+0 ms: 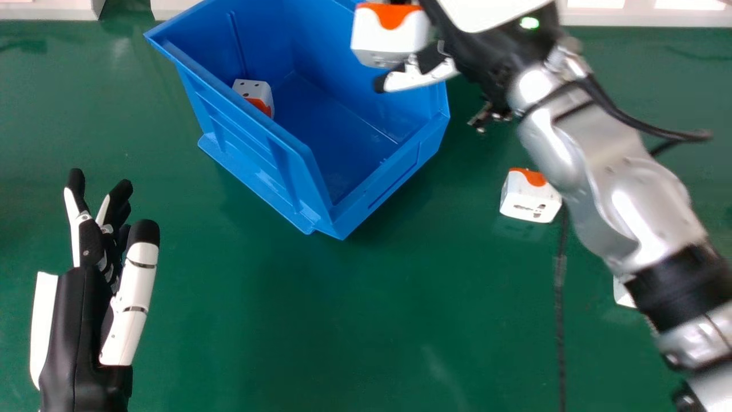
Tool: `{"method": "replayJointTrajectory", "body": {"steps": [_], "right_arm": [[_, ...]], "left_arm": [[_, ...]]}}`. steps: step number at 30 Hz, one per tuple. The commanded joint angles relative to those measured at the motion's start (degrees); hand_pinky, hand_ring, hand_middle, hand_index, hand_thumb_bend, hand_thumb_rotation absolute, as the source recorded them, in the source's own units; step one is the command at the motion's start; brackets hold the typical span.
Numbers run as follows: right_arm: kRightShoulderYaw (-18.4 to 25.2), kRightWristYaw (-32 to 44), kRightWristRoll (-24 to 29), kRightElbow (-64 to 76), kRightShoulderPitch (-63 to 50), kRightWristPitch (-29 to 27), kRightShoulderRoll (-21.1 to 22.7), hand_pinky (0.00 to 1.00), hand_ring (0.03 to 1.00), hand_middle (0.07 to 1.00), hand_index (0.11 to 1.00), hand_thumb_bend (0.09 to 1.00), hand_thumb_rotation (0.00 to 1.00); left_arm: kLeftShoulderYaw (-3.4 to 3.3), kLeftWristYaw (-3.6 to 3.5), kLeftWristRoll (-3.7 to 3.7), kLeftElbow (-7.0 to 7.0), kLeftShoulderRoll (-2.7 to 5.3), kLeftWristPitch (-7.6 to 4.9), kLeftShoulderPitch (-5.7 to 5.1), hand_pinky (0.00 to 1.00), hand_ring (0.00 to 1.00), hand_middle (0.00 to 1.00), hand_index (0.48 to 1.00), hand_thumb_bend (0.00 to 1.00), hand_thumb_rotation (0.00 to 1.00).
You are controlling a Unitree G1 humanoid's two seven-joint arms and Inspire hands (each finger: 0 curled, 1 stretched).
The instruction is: Pick all objects and put in blue box
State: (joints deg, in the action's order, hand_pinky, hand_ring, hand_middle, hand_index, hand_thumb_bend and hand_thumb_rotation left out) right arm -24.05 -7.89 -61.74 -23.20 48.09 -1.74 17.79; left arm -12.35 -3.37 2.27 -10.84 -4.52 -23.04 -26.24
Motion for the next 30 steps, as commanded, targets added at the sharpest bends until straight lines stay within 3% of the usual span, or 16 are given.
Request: {"method": "replayJointTrajectory", "body": {"steps": [1,5,7,10,15,16,18,21,26,28,30], "right_arm": [[-1.1,-1.5,-0.3,-3.7,4.6,1.7,-2.0,0.07,0.12,0.182,0.22,0.397,0.51],[-3.6,-3.7,0.7,-11.9,8.3,1.7,-5.1,0.09,0.137,0.195,0.231,0.397,0.51],[-4.3,-4.7,1.8,-15.7,9.8,1.0,-6.6,0.1,0.155,0.218,0.254,0.39,0.48],[-4.8,-6.2,3.3,-20.7,11.9,0.6,-8.7,0.09,0.142,0.21,0.251,0.383,0.46],[-6.5,-7.9,4.1,-28.1,15.5,1.6,-11.7,0.07,0.125,0.192,0.241,0.367,0.41],[-7.0,-8.4,4.0,-29.5,16.2,2.0,-12.3,0.07,0.12,0.185,0.238,0.375,0.4],[-7.9,-9.1,3.8,-32.1,17.5,2.6,-13.3,0.07,0.119,0.187,0.251,0.369,0.39],[-8.7,-11.0,4.2,-35.4,19.0,2.5,-14.6,0.06,0.111,0.178,0.247,0.365,0.36],[-9.6,-10.4,4.9,-39.9,21.9,3.6,-16.6,0.06,0.119,0.187,0.269,0.378,0.3],[-10.1,-9.9,5.3,-41.6,22.9,4.2,-17.4,0.07,0.128,0.197,0.404,0.455,0.2],[-11.1,-9.9,5.4,-42.8,23.7,4.5,-17.9,0.08,0.128,0.197,0.452,0.484,0.16]], "left_arm": [[-0.19,0.36,-0.18,-1.75,0.03,-0.09,-0.58,0.97,0.97,0.95,0.952,0.44,0.8],[0.03,0.49,-0.46,-2.13,0.19,-0.26,-0.9,0.97,0.97,0.96,0.954,0.45,0.81],[0.1,0.77,-1.05,-2.25,0.23,-0.42,-1.05,0.97,0.97,0.96,0.956,0.45,0.81],[0.26,0.85,-1.12,-2.48,0.4,-0.33,-1.35,0.97,0.97,0.96,0.955,0.43,0.8],[0.27,1.5,-2.33,-2.81,0.82,-0.71,-2.08,0.96,0.97,0.95,0.954,0.48,0.84],[0.3,1.52,-2.36,-2.92,0.92,-0.77,-2.26,0.96,0.97,0.95,0.954,0.47,0.83],[0.51,1.28,-1.77,-3.15,1.2,-0.69,-2.58,0.97,0.97,0.96,0.958,0.48,0.83],[0.57,1.51,-2.27,-3.03,1.39,-1.1,-2.85,0.97,0.97,0.96,0.955,0.47,0.83],[0.45,1.56,-2.5,-2.33,1.49,-1.65,-2.76,0.97,0.97,0.96,0.96,0.46,0.84],[0.48,1.62,-2.53,-2.28,1.61,-1.74,-2.82,0.96,0.97,0.96,0.959,0.46,0.84],[0.57,1.57,-2.26,-2.46,1.77,-1.54,-3.01,0.97,0.97,0.96,0.957,0.5,0.84]]}}
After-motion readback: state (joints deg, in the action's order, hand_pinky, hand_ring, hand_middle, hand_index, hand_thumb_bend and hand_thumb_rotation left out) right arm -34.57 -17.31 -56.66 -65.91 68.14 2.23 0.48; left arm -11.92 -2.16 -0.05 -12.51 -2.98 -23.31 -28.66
